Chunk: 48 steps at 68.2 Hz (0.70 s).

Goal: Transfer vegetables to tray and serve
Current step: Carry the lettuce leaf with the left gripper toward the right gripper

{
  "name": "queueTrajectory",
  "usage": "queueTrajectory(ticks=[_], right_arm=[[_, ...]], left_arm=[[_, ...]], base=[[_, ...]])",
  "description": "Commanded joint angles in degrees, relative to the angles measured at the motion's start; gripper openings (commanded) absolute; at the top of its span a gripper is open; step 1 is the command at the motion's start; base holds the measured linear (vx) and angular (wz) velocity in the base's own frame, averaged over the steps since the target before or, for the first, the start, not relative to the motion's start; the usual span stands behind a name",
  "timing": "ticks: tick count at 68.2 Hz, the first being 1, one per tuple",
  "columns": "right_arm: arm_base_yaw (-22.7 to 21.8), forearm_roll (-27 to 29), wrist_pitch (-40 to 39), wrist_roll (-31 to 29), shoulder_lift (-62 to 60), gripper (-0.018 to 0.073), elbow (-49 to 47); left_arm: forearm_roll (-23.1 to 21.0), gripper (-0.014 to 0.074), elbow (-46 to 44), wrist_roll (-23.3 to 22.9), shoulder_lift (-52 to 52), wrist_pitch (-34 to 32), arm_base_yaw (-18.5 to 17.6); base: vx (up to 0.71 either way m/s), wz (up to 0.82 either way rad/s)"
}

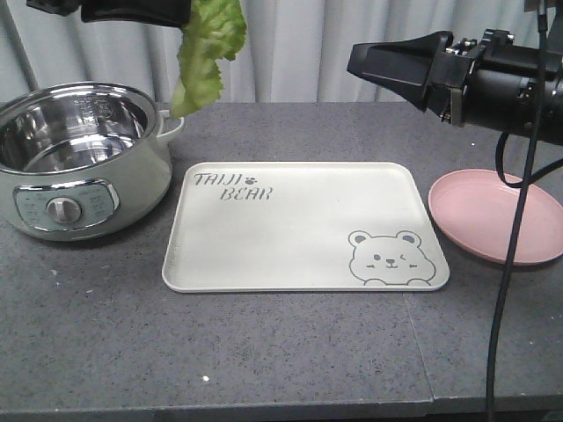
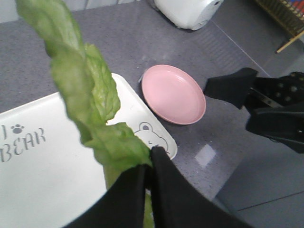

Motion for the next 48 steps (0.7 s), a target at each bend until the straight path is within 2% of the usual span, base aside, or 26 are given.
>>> queueTrajectory(ticks=[1,22,48], right_arm=[[-0.20,8.08,2.57,-0.67,-0.66,0.0559,-3.42],[-0.20,8.08,3.57,0.25,0.72,0.0559,-6.85],[-0.20,8.08,4.95,0.43,0.72,0.0559,-6.85]], left_arm=[[-3.61,-0.0007,-1.26,0.48,-2.49,-2.54,-2.22],[-4.41,-0.0007,-1.26,0.90,-2.49,-2.54,-8.01],[-11.42,-0.0006,-1.26,3.13,-2.49,-3.61,-10.41]], base=[[0.00,0.00],[0.00,0.00],[0.00,0.00]])
